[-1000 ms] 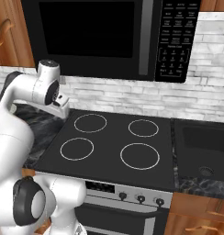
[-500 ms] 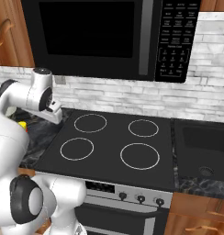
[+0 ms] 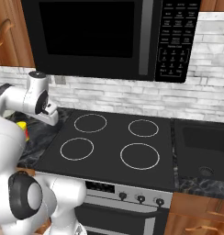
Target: Pick the cup and bowl from the counter and place them on the counter next to the sink.
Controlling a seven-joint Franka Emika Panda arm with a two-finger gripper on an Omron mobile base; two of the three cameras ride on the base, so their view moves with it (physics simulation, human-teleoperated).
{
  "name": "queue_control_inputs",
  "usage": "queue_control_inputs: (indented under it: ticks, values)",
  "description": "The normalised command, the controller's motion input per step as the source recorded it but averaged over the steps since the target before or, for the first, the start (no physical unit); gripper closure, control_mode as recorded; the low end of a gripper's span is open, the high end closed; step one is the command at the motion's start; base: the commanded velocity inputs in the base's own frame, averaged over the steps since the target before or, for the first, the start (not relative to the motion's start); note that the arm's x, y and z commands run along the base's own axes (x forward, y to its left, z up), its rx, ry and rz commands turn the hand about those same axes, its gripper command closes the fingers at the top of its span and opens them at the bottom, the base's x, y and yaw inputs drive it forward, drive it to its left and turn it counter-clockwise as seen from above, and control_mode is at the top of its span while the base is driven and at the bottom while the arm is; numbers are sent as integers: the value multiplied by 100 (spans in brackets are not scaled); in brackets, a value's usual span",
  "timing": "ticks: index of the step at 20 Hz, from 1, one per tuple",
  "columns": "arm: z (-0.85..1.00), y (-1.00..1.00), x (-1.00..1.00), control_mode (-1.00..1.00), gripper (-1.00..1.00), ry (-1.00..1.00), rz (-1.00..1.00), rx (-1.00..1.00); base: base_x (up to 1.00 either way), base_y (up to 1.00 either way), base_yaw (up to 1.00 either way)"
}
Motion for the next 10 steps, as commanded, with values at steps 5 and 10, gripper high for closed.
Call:
queue_control_inputs:
  ticks: [5,10]
  values:
    - [-9,43,21,-100,-100,4,0,0,0,0,0]
    - [-26,29,40,-100,-100,6,0,0,0,0,0]
